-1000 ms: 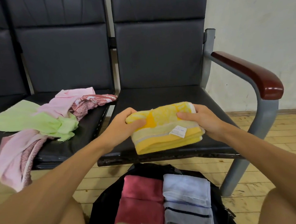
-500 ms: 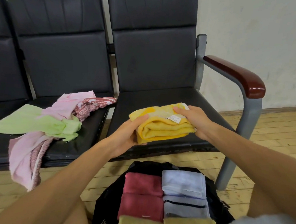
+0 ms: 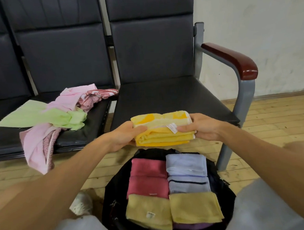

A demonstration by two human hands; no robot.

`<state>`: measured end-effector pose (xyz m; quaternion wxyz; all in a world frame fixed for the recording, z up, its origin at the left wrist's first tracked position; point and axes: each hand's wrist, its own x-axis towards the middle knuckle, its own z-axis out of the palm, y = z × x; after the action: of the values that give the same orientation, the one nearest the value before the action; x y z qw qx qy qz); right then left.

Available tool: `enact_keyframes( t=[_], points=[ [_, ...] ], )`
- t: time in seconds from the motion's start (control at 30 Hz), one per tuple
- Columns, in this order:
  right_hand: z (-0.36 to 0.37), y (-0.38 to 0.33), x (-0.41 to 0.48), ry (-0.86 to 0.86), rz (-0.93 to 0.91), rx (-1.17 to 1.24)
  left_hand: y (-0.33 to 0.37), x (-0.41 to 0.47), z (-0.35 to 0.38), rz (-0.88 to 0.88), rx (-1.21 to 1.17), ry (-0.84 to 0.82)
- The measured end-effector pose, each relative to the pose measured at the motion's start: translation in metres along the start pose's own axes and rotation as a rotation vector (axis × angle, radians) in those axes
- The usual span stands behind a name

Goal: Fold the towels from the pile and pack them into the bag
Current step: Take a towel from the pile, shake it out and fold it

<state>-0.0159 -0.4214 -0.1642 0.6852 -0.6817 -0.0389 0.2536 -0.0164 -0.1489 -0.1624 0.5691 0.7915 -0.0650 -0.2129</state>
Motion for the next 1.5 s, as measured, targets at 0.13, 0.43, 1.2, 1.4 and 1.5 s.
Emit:
enact_keyframes(
  t=[0.13,0.43,1.2,1.4,1.5],
  points=[
    [0.000,0.031,-0.002,0.031,0.135,-0.121,-0.036,-0.002,0.005,-0.080,0.056,-0.076],
    [0.009,0.124,0.051,0.171,0.349,-0.086,-0.121,0.032,0.018,-0.223,0.075,0.023],
    [0.041,0.232,0.176,0.465,0.302,-0.678,-0.258,0.124,-0.012,-0.356,0.521,0.199],
    [0.043,0.249,0.190,0.495,0.344,-0.780,-0.261,0.125,0.000,-0.385,0.570,0.178],
    [0.044,0.246,0.191,0.487,0.371,-0.828,-0.255,0.124,-0.003,-0.422,0.601,0.128]
  ],
)
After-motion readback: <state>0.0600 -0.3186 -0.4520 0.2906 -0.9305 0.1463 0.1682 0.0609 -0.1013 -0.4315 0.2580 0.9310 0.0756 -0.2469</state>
